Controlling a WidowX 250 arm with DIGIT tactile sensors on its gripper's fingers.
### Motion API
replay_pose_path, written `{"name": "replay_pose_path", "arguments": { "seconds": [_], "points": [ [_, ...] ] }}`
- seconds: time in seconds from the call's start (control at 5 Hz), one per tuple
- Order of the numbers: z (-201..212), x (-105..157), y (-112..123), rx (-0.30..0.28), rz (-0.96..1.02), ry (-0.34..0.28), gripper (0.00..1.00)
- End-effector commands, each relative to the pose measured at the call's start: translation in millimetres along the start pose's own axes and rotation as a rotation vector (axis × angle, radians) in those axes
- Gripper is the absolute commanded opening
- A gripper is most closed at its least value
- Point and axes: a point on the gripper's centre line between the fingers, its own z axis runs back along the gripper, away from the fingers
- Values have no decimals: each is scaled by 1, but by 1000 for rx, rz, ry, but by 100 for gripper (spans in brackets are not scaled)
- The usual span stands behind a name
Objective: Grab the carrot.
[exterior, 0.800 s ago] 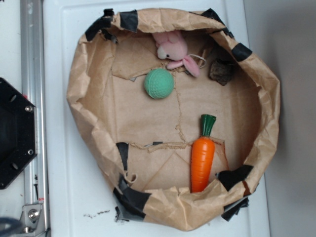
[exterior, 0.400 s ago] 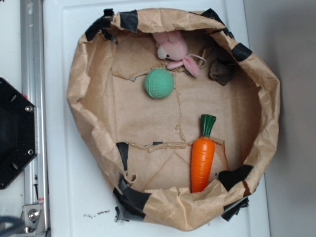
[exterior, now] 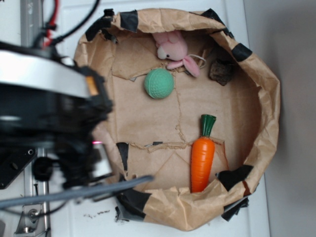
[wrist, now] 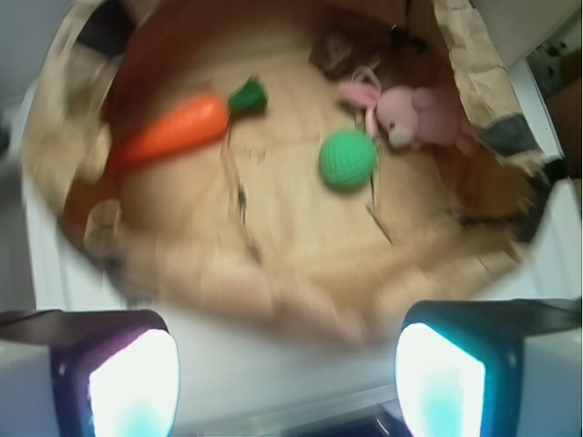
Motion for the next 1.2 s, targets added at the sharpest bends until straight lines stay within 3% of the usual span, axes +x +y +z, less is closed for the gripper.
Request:
{"name": "replay_pose_path", "arguments": {
  "seconds": [0.0,0.2,0.4,0.6,0.8,1.0],
  "points": [
    [-60,49,-10,-87,345,-6,100],
    [-95,61,-22,-88,362,8,100],
    [-104,70,-36,-116,378,-2,100],
    [-101,81,-51,-139,387,-22,100],
    [-75,88,-56,-211,444,-6,100],
    [-67,86,-61,-227,469,-10,100]
  ]
}}
